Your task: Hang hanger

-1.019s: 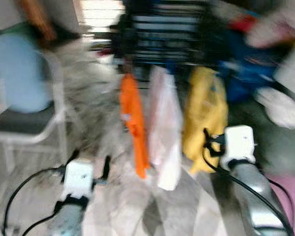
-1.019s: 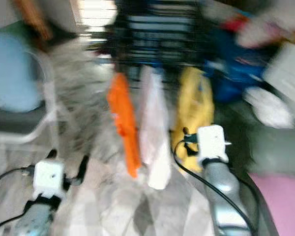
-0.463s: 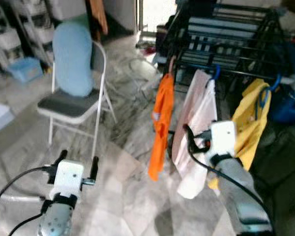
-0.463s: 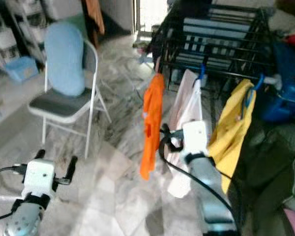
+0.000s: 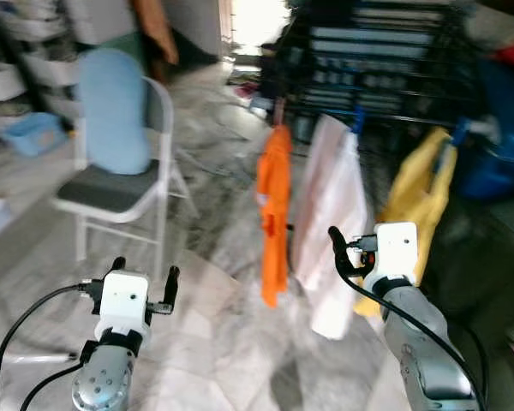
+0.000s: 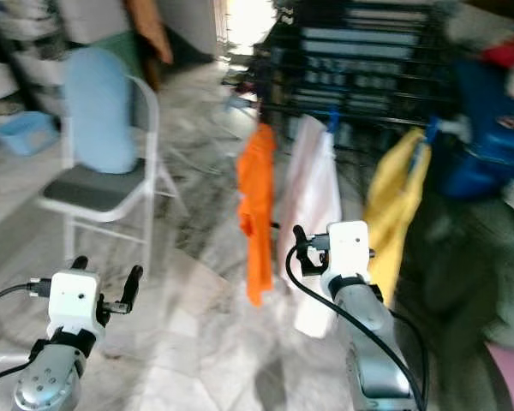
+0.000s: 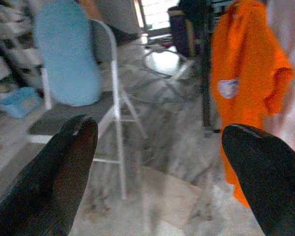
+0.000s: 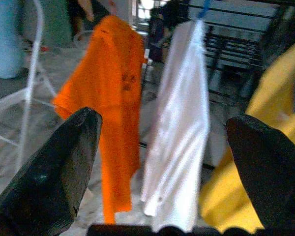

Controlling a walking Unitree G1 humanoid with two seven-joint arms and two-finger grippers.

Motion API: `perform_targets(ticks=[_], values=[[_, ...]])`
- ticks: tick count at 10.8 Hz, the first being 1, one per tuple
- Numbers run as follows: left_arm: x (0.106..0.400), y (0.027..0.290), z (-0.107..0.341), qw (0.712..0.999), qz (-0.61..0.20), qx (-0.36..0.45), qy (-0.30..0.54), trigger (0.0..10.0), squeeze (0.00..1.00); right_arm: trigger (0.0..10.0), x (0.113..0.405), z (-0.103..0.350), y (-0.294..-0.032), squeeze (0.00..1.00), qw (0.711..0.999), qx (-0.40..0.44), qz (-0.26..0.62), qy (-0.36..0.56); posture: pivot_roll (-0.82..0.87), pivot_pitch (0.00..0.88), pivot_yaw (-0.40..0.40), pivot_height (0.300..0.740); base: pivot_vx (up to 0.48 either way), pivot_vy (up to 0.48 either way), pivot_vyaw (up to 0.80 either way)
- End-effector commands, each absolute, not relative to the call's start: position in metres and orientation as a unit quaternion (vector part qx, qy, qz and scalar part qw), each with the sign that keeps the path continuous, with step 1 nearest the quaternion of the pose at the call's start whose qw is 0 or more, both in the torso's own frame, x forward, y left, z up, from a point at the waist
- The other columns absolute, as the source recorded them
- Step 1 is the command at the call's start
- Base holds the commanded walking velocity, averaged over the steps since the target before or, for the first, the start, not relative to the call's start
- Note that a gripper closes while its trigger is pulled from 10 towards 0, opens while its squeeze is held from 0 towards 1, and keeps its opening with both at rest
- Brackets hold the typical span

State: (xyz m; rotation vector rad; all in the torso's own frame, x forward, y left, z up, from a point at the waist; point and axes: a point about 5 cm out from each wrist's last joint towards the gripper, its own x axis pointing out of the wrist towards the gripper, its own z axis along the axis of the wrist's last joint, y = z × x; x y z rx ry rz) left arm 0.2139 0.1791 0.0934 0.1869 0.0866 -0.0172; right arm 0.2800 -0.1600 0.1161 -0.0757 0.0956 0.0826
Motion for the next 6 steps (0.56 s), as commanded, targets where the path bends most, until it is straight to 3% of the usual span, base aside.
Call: perform_targets(ticks=[1,2,6], values=[[0.2140,0.1797,0.0959,0.995,-0.008,0.090,0.043,10.0,0.00,10.0,0.2815,0.1241,-0.1615,0.00,0.998,-0.037,0.037,0.036,0.00,0.000,0.004,0.740,0.000,0.442,-0.77],[0.2156,0.1796,0.0966,0.996,-0.008,0.081,0.045,10.0,0.00,10.0,0.2831,0.1255,-0.1636,0.00,0.998,-0.036,0.030,0.035,0.00,0.000,0.008,0.740,0.000,0.480,-0.77],[0.2166,0.1774,0.0953,0.996,-0.011,0.079,0.049,10.0,0.00,10.0,0.2799,0.1297,-0.1649,0.00,0.998,-0.043,0.030,0.024,-0.01,0.000,0.007,0.740,0.000,0.480,0.00]])
